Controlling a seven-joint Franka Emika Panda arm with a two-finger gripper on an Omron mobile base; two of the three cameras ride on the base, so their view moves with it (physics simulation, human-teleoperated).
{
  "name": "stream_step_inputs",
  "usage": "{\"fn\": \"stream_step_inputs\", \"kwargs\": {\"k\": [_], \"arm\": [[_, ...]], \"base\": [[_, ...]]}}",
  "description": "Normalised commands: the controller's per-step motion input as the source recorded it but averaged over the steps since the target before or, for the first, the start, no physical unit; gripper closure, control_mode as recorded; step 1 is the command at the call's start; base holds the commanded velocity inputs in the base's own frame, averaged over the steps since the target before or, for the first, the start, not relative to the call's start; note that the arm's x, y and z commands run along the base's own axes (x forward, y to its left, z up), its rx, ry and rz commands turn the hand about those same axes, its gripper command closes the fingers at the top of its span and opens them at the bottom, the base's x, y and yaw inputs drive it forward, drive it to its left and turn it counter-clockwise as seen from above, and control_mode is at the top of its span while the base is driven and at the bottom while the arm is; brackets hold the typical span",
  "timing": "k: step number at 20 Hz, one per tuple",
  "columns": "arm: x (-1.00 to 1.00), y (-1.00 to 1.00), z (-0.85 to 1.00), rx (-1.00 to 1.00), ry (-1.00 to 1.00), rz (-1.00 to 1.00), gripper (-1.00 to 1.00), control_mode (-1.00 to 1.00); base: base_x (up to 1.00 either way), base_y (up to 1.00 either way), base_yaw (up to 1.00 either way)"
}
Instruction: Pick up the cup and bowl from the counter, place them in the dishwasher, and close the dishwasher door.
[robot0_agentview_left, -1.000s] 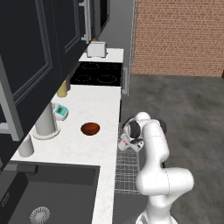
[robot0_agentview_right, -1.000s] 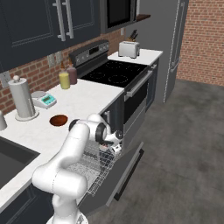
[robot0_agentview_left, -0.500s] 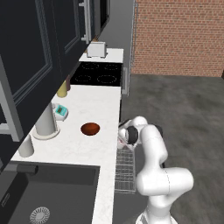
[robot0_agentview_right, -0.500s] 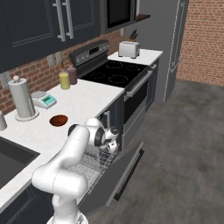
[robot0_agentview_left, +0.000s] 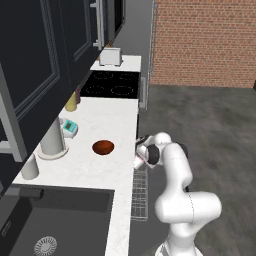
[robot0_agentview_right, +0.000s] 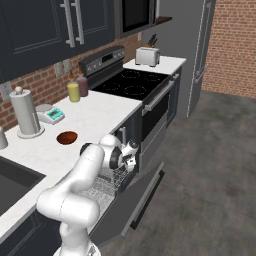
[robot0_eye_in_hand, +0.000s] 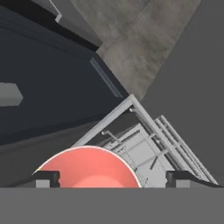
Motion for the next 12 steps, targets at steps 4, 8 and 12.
{"fn": "stream_step_inputs", "kwargs": {"k": [4, 8, 12], "arm": [[-0.31, -0.39, 0.06, 0.02, 0.00, -0.02, -1.00, -1.00], [-0.51, -0.33, 0.38, 0.05, 0.00, 0.00, -1.00, -1.00], [-0.66, -0.14, 0.63, 0.10, -0.02, 0.00, -1.00, -1.00]], "base": [[0.00, 0.00, 0.00], [0.00, 0.00, 0.00], [0.00, 0.00, 0.00]]}}
